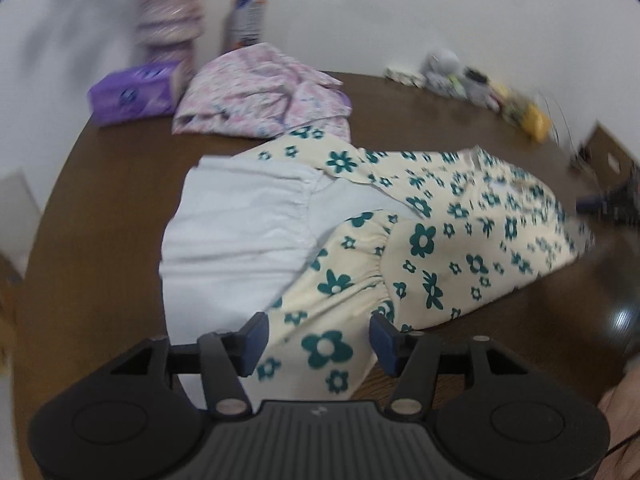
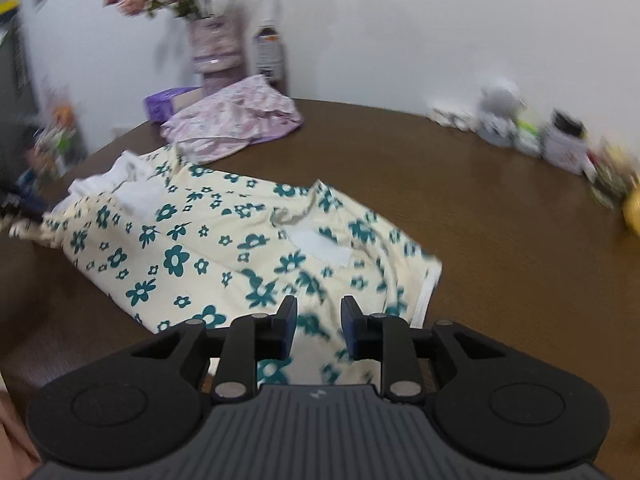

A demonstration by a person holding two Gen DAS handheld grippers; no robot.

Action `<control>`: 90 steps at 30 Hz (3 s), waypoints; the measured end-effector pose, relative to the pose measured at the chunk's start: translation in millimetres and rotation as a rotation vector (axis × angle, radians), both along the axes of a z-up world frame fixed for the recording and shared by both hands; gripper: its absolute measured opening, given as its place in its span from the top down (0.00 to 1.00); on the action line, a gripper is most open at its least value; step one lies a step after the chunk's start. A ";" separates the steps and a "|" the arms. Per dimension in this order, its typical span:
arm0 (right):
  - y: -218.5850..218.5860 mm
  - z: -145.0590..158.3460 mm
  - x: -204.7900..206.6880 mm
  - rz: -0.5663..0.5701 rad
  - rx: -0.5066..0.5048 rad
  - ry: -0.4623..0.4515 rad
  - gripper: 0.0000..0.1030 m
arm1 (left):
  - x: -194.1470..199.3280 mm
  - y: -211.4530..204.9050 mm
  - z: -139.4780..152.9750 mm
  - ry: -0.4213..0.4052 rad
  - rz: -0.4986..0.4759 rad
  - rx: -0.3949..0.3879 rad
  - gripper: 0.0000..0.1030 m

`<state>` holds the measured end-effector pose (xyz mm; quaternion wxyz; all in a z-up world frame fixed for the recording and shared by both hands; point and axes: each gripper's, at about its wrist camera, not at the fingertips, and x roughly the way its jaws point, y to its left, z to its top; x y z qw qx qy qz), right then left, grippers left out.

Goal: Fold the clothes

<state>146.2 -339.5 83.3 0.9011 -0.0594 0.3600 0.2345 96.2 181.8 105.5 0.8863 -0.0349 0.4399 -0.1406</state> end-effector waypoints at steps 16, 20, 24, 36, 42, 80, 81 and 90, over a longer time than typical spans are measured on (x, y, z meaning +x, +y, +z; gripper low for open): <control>20.1 -51.6 -28.6 -0.148 0.022 0.024 0.78 | 0.2 6.8 -17.2 0.002 0.033 0.142 0.97; 24.6 -53.9 -32.0 -0.136 -0.017 -0.009 0.78 | 5.5 9.8 -18.6 0.002 0.043 0.144 0.97; 24.6 -55.2 -35.3 -0.133 -0.023 -0.032 0.78 | 0.4 11.7 -25.2 -0.005 0.062 0.170 0.97; 6.5 -30.7 -50.4 -0.198 0.023 -0.091 0.70 | -8.8 -5.1 3.7 -0.217 0.062 0.162 0.53; 6.0 -36.1 -40.5 -0.208 -0.024 -0.096 0.66 | 42.0 -32.1 -5.5 -0.152 -0.111 0.163 0.49; 57.7 -0.3 -32.2 0.048 -0.017 -0.157 0.74 | 16.4 -118.9 8.5 -0.213 -0.322 0.095 0.67; 71.8 -5.2 -27.9 0.071 -0.012 -0.146 0.74 | 19.3 -133.0 3.4 -0.212 -0.342 0.084 0.67; 156.5 -49.2 4.4 0.125 0.019 -0.062 0.74 | 42.7 -175.3 -48.0 -0.214 -0.239 0.042 0.67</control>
